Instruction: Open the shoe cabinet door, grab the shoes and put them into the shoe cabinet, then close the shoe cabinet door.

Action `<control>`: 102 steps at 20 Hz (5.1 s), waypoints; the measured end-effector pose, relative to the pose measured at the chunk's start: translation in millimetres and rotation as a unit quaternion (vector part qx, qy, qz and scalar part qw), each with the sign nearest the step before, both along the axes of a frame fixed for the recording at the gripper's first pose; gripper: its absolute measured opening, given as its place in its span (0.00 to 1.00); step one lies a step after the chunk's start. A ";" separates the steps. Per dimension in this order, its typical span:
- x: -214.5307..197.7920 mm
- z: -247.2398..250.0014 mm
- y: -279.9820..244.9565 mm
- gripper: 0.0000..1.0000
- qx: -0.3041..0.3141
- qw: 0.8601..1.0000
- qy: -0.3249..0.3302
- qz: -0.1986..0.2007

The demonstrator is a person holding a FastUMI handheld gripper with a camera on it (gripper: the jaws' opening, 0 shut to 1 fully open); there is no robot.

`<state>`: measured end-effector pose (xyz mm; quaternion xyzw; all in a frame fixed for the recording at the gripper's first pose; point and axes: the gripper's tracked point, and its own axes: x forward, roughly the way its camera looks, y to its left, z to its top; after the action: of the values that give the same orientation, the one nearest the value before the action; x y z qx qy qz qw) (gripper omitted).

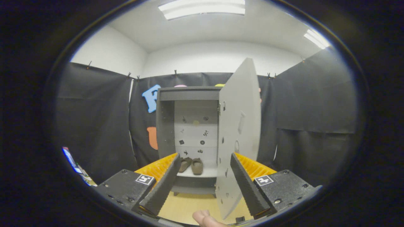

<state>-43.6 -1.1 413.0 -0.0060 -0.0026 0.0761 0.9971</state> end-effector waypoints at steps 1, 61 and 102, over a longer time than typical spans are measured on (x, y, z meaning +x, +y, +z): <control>-5.2 -1.7 -19.2 1.00 0.002 1.000 0.002 -0.008; 171.3 -153.8 -47.7 0.91 -0.030 0.997 0.013 0.075; 70.7 -245.1 81.7 0.97 0.052 0.997 0.045 -0.042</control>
<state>27.1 80.6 167.9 0.0490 0.0382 0.0340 0.9975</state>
